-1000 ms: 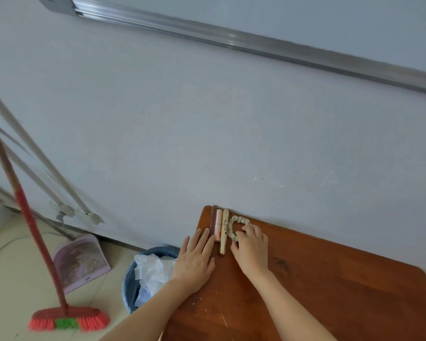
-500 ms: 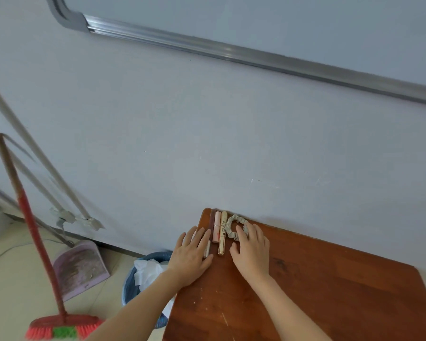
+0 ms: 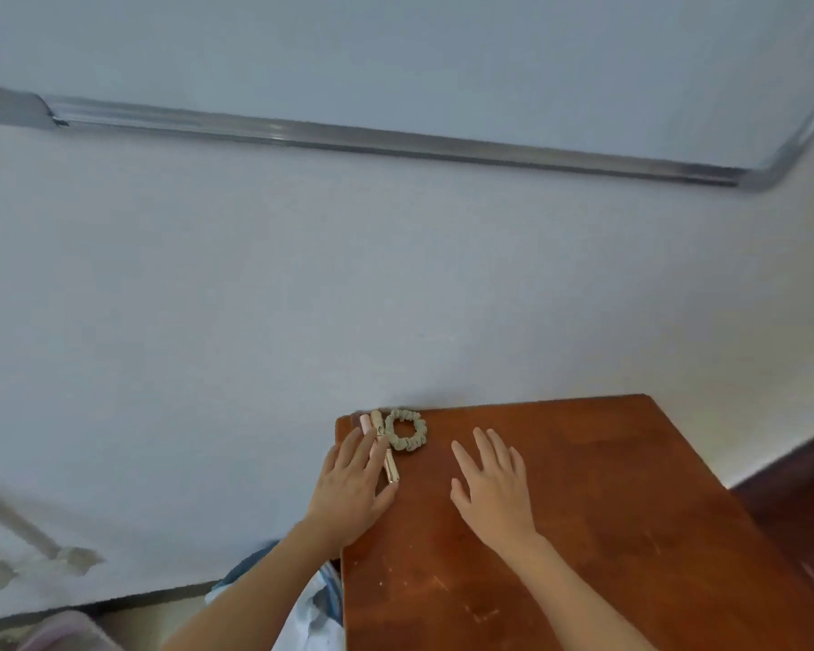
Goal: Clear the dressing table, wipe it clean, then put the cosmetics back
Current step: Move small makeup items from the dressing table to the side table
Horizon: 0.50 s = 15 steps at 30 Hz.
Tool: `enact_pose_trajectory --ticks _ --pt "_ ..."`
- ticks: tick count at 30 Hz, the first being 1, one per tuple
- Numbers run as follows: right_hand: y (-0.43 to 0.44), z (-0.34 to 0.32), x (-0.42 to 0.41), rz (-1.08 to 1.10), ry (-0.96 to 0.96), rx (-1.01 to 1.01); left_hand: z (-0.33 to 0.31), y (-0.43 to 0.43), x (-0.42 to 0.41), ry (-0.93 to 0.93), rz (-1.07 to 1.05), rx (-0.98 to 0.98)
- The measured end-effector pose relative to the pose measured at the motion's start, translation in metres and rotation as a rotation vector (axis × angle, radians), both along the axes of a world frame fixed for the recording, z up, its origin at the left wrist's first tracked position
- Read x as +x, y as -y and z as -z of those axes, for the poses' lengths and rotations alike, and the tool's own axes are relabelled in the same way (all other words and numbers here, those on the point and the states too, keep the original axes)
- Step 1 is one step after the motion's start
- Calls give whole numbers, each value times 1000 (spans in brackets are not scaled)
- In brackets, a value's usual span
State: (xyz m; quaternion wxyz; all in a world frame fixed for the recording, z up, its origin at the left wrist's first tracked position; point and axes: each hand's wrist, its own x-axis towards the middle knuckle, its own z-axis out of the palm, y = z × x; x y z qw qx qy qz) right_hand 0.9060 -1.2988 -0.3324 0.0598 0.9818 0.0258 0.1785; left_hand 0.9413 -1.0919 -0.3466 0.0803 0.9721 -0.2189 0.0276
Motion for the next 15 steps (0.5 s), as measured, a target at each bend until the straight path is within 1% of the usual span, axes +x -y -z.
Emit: enact_pose_trajectory --ticks 3,7,8,10,15 --pt "-16 -8 -40 227 27 10 -14 -2 -3 -7 201 -16" --pt "-31 -24 -120 451 61 4 -43 13 -37 -8 403 -16" --pt "-36 -28 -145 514 73 7 -47 19 -50 -18 507 -7" --pt "-40 -34 -199 642 68 -28 -57 37 -79 -95 674 0" --pt "-54 -49 -343 1001 29 -80 -83 83 -183 -36 990 -35"
